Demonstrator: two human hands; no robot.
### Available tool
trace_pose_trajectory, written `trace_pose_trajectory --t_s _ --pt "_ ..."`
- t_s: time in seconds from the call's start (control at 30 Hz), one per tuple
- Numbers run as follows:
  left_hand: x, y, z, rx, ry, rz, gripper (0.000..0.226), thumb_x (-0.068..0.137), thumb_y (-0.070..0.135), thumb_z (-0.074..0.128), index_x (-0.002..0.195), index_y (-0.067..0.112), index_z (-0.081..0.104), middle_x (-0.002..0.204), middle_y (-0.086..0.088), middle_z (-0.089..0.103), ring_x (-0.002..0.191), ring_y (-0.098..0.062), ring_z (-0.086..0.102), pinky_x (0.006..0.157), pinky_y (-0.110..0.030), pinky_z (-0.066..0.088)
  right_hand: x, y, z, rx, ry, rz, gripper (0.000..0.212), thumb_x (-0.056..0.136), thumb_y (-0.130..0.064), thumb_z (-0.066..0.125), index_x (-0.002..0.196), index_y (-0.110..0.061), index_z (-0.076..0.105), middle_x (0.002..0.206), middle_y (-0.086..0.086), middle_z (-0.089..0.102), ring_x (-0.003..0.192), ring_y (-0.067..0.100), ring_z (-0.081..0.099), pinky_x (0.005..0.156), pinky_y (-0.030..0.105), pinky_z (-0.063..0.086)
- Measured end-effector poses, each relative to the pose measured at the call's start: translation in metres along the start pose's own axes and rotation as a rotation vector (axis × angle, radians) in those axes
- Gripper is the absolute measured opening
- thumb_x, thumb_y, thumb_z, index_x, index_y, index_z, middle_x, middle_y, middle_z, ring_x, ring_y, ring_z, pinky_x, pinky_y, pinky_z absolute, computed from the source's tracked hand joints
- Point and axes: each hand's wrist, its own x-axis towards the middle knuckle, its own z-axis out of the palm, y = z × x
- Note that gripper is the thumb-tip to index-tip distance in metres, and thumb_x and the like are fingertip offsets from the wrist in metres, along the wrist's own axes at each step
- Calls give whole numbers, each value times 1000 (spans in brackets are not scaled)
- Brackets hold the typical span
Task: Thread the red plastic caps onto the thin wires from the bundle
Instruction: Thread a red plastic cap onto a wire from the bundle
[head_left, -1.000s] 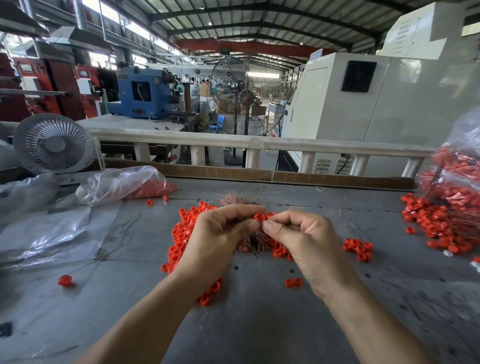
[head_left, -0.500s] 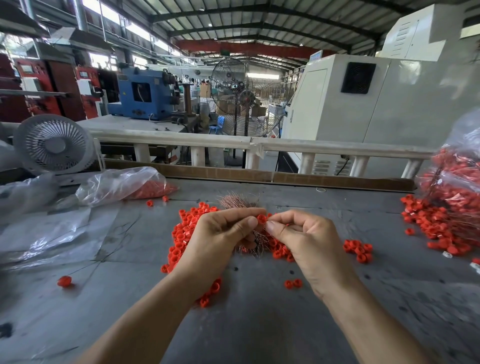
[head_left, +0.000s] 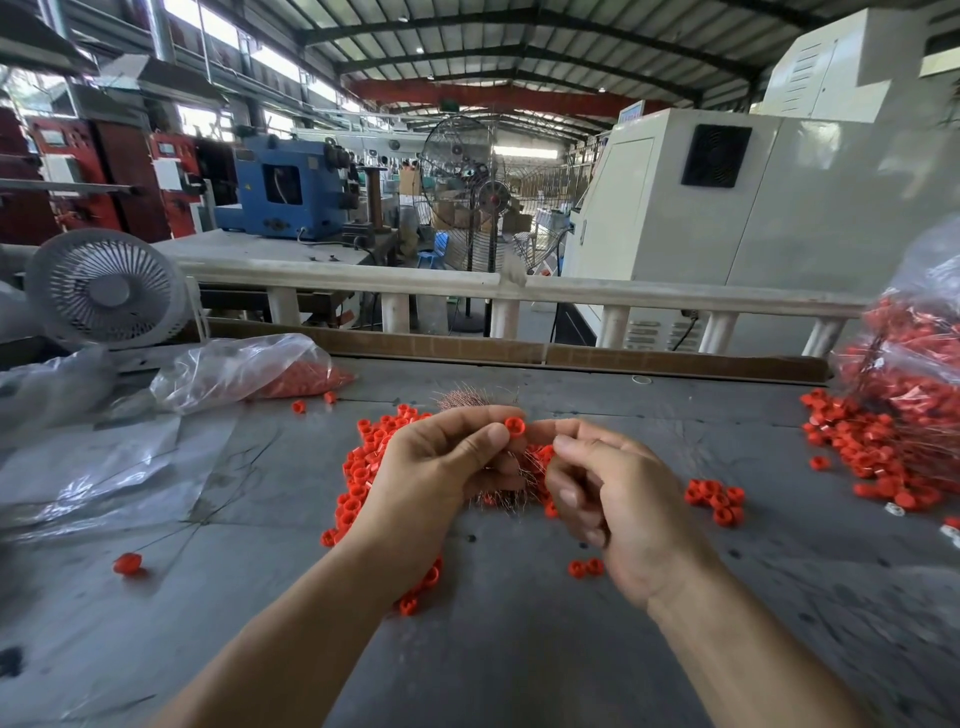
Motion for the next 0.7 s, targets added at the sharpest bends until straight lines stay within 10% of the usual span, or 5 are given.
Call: trace_pose_trajectory --t_s 0.4,0.7 --pt "0 0 -1 -61 -23 -30 32 91 21 64 116 0 68 111 -25 74 98 -36 73 89 -45 61 3 7 4 205 -132 182 27 101 -10 46 106 -11 72 63 6 55 40 14 42 35 18 26" --pt "1 1 -2 -97 18 -126 19 86 20 68 97 9 79 105 -26 75 95 -33 76 74 -29 61 9 3 -24 -607 369 -137 20 96 -34 65 79 -26 72 72 -9 74 59 12 72 51 28 44"
